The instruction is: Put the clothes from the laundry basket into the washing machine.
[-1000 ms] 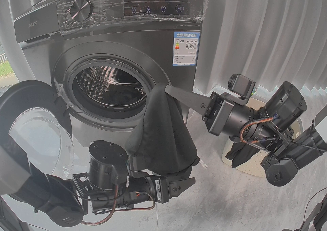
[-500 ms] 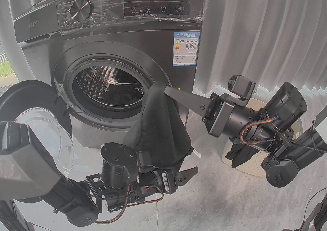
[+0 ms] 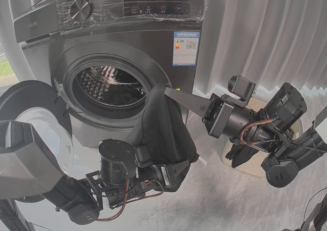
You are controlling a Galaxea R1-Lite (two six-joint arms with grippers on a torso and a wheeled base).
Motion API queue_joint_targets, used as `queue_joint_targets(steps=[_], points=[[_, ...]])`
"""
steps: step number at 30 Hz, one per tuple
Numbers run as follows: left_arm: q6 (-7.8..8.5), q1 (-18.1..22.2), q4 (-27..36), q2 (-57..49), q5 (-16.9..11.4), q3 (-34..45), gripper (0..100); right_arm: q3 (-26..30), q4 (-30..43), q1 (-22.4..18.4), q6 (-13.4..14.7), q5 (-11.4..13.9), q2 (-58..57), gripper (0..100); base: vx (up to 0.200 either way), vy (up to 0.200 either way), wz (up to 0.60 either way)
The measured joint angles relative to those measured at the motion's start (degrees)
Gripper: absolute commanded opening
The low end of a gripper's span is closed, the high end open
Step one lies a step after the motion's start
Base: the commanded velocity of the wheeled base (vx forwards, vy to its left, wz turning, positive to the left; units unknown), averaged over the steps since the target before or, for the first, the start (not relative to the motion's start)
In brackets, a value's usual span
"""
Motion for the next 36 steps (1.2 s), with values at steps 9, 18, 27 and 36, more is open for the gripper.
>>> queue_joint_targets(steps=[9, 18, 27, 36], points=[[0.12, -0.2, -0.7, 0.0, 0.0, 0.4, 0, 0.0, 0.0, -0.4, 0.0, 0.0, 0.0, 0, 0.0, 0.0, 0.0], [0.23, -1.6, -5.7, -0.5, 0.2, 1.8, 0, 0.5, 0.0, -1.0, 0.0, 0.1, 0.1, 100, 0.0, 0.0, 0.0], [0.12, -2.7, -12.4, -3.9, -0.3, 3.7, 0, 3.0, 0.1, -4.7, -0.7, -0.1, 0.5, 100, 0.0, 0.0, 0.0], [2.66, -2.4, -12.8, -10.1, 1.9, 2.6, 0, 7.7, 0.2, -7.0, -6.7, -1.9, -1.8, 100, 0.0, 0.0, 0.0]])
